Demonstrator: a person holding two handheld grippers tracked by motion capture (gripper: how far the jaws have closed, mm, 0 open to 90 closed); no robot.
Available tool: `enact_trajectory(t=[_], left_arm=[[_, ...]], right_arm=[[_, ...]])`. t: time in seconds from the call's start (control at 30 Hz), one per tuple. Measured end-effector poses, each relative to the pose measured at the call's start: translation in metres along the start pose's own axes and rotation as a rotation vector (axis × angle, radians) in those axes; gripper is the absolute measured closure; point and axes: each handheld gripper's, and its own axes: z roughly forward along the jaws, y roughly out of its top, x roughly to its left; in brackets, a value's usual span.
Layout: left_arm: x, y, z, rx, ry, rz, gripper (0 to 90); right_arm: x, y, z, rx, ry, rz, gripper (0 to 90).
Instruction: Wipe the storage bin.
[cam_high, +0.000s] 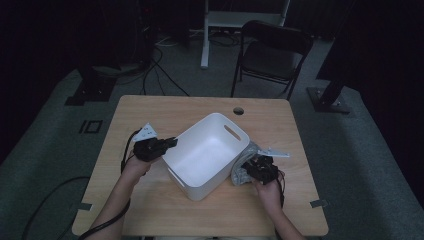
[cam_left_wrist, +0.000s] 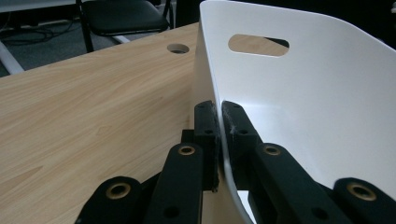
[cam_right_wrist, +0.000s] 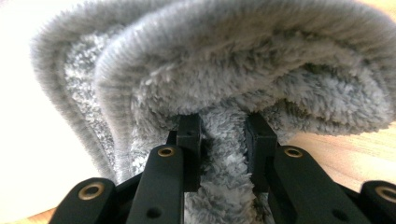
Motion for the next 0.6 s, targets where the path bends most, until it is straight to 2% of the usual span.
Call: enact_trajectory(t=[0.1, 0.27, 0.4, 0.5, 0.6], left_arm=[[0.0, 0.0, 0.0, 0.0, 0.0, -0.002, 85.3], [0.0, 0.0, 0.0, -0.001, 0.002, -0.007, 85.2], [0.0, 0.0, 0.0, -0.003, 0.011, -0.012, 85.2], [0.0, 0.0, 0.001, -0.004, 0.014, -0.021, 85.2], [-0.001, 0.0, 0.001, -0.008, 0.016, -0.026, 85.2]], right_arm=[[-0.003, -0.003, 0.006, 0.019, -0.01, -0.003, 72.8], [-0.009, -0.011, 0.02, 0.079, -0.016, 0.009, 72.7], [-0.009, -0.01, 0.02, 0.087, -0.02, 0.007, 72.7], [-0.005, -0.004, 0.005, 0.048, -0.005, -0.002, 72.7], [0.002, 0.006, -0.018, -0.031, 0.027, -0.005, 72.8]])
